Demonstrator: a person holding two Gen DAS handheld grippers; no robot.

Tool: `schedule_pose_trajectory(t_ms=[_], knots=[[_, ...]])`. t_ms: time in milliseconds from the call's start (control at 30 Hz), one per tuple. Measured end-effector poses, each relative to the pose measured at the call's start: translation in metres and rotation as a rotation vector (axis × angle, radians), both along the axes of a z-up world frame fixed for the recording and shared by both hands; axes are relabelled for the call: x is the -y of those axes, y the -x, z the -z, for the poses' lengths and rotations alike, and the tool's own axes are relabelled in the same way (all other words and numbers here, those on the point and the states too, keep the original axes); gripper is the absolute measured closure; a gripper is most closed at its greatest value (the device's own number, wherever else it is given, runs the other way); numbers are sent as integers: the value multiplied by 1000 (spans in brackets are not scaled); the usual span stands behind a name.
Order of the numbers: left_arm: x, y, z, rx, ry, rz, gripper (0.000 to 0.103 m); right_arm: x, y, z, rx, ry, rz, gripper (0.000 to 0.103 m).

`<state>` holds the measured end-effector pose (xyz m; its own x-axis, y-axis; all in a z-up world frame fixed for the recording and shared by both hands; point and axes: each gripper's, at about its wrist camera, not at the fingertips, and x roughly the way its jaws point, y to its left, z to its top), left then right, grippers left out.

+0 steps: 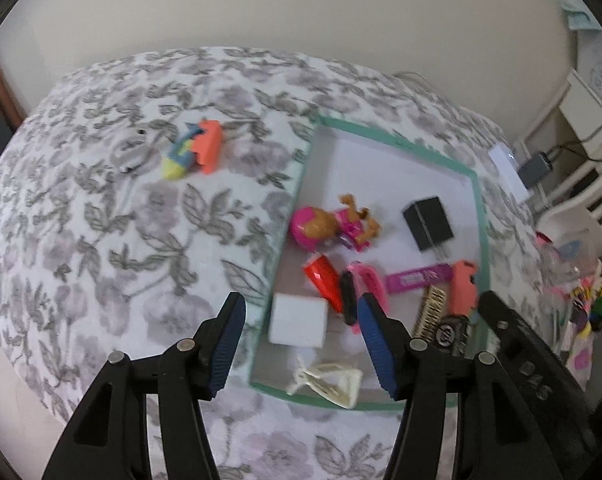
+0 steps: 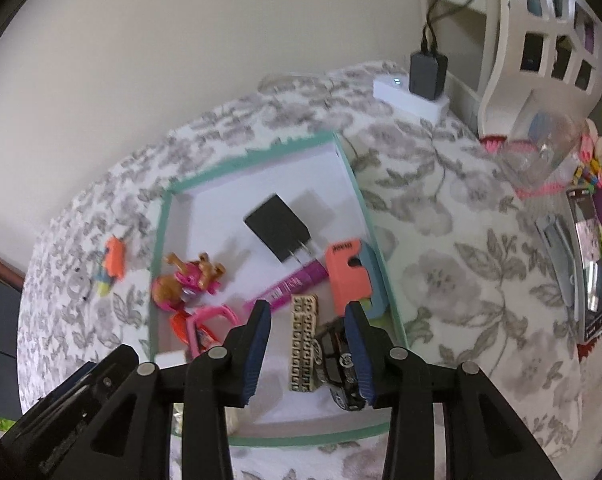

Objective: Organize rigid objects
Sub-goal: 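Open both tools to release the clip and toy car in the tray, then move both tools back toward the white round device and blue-orange toy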

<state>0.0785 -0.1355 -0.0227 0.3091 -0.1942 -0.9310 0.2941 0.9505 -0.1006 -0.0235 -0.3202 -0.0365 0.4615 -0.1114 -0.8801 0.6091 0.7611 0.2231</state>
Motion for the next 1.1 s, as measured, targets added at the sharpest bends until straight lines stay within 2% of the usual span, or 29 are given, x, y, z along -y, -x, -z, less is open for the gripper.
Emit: schedule_pose_trajectory(t_ms=[100, 133, 167, 233, 300, 367, 467, 567, 733, 833, 1100], knots=[[-8, -5, 4, -5, -19, -38, 43, -4, -3, -1, 2, 8, -16, 59], [-10, -6, 7, -10, -24, -48, 37, -6, -4, 0, -5, 15, -18, 52], [-12, -7, 9, -15, -29, -59, 21, -6, -4, 1, -7, 18, -19, 44], [-17, -9, 13, -19, -43, -89, 13, -7, -5, 2, -10, 20, -23, 43], [-23, -12, 17, -22, -69, -123, 13, -7, -5, 3, -15, 25, -23, 39], [-30, -15, 21, -32, -86, -158, 13, -8, -6, 5, -26, 31, -27, 29], [-40, -19, 28, -59, -97, -206, 13, -9, -8, 8, -37, 34, -36, 27], [-48, -21, 33, -79, -100, -241, 13, -11, -9, 10, -46, 43, -43, 17], [-52, -21, 34, -83, -98, -261, 13, -13, -10, 12, -43, 50, -47, 13], [-50, -21, 33, -77, -99, -256, 13, -13, -10, 12, -48, 55, -48, 1], [-50, -21, 33, -73, -97, -252, 12, -14, -11, 14, -52, 68, -55, 1]])
